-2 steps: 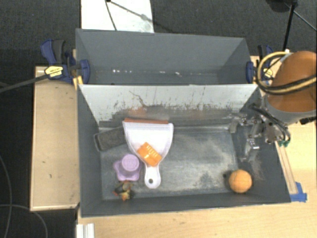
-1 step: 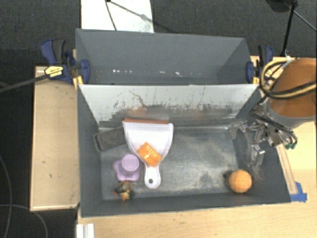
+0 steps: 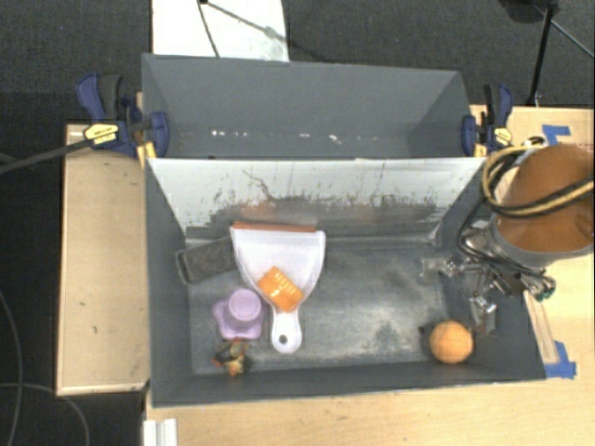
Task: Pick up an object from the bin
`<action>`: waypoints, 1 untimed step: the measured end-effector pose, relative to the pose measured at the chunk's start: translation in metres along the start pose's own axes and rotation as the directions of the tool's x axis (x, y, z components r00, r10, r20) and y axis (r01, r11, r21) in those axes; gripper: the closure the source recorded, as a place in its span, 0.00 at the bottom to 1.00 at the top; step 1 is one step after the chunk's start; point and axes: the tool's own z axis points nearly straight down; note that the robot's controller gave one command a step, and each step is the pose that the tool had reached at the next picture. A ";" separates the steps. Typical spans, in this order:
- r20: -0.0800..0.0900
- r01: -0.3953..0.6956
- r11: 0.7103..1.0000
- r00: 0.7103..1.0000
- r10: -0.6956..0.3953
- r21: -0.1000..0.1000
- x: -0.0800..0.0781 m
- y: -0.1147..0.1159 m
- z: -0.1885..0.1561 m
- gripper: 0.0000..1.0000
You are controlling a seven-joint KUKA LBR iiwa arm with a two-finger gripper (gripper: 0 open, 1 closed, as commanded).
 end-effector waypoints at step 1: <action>-0.004 0.074 0.997 0.997 -0.074 -0.004 0.010 0.010 0.020 0.00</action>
Offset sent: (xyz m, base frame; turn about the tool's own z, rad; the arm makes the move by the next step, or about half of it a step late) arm -0.0327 0.0086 -0.0321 -0.4267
